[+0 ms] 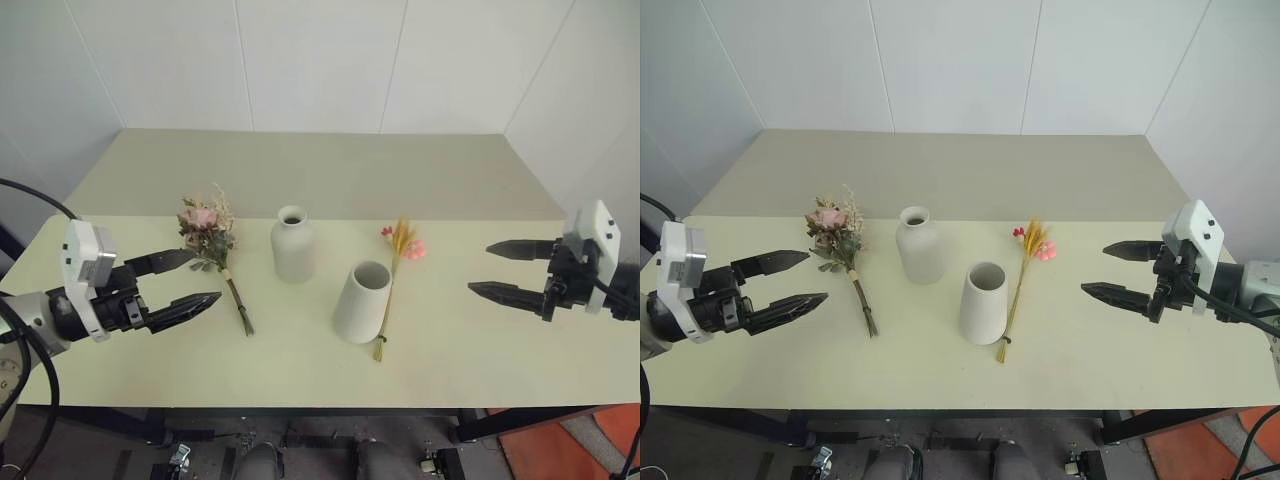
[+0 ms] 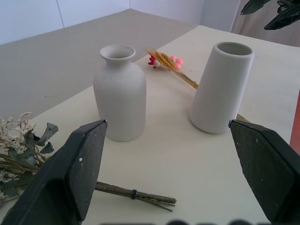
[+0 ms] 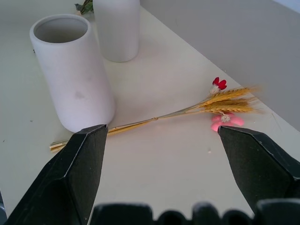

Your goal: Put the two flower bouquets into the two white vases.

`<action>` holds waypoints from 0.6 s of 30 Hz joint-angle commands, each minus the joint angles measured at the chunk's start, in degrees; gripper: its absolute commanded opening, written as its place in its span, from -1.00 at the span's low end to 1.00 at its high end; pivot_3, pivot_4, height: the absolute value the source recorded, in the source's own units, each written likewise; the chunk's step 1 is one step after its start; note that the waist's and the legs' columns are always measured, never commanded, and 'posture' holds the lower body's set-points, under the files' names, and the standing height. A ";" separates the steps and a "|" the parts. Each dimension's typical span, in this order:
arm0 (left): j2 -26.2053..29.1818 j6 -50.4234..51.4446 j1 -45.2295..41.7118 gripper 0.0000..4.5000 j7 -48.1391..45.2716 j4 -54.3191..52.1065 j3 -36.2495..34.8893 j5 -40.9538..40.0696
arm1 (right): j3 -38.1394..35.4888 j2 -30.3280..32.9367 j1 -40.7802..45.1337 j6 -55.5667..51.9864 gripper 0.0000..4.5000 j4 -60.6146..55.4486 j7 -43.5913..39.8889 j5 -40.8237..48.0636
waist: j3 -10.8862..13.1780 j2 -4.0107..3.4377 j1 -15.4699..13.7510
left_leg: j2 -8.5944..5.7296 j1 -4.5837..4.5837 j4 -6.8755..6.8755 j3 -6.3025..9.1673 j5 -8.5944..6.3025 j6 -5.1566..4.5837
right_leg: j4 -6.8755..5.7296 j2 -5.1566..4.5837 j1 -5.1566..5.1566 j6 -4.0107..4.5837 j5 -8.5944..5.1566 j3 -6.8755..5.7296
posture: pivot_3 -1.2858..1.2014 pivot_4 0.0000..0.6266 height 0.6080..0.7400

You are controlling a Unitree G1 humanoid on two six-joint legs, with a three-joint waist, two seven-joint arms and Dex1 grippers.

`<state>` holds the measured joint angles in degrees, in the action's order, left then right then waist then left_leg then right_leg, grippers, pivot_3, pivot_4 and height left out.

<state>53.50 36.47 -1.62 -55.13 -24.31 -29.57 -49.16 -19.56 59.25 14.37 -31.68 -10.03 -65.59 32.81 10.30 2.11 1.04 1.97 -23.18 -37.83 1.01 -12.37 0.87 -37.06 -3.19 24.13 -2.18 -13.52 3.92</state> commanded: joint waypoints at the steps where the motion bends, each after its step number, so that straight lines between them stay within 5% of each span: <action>1: 0.72 -0.27 -0.98 1.00 0.23 -1.33 -0.92 -0.31 | -1.67 0.87 0.81 1.10 0.98 -0.63 0.17 0.17 | 0.00 0.00 0.00 | 0.00 0.00 0.00 0.00 0.00 0.00 | 0.00 0.00 0.00 0.00 0.00 0.00 | 0.03 -0.52 1.00; 8: 1.00 0.65 -1.37 1.00 1.28 -1.12 -0.26 -0.01 | -1.90 1.01 0.63 0.93 0.98 -1.03 0.33 0.20 | 0.00 0.00 0.01 | 0.00 0.00 0.00 0.00 0.00 0.00 | 0.00 0.00 0.00 0.00 0.00 0.00 | 0.03 -0.52 1.00; 11: 6.27 10.69 -5.49 1.00 8.88 0.06 5.88 2.79 | -1.86 0.84 0.61 0.82 0.98 -1.36 0.66 0.29 | 0.00 0.00 -0.10 | 0.00 0.00 0.00 0.01 0.00 0.00 | -0.01 0.01 0.00 -0.02 -0.01 0.00 | 0.03 -0.52 1.00; 15: 7.51 24.69 -18.42 1.00 17.99 5.27 16.92 5.64 | -1.52 0.37 0.57 0.76 0.98 -1.94 1.15 0.45 | 0.00 0.00 -0.38 | -0.04 0.03 -0.01 0.03 0.00 0.00 | -0.02 0.00 -0.06 -0.26 -0.11 0.00 | 0.03 -0.52 1.00; 18: 2.59 36.71 -30.06 1.00 25.89 10.88 22.88 8.04 | -1.56 -0.09 0.42 0.82 0.98 -2.27 1.44 0.69 | 0.00 0.02 -0.28 | -0.06 0.00 -0.02 0.06 0.00 0.00 | -0.02 0.00 -0.06 -0.22 -0.06 -0.01 | 0.03 -0.52 1.00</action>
<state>56.56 68.08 -29.25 -33.02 -14.70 -8.26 -42.56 -19.39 59.05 14.40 -31.68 -10.80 -64.56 32.83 10.31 2.13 0.76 1.90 -23.23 -37.85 1.09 -12.37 0.87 -37.09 -3.18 24.11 -2.38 -13.56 3.91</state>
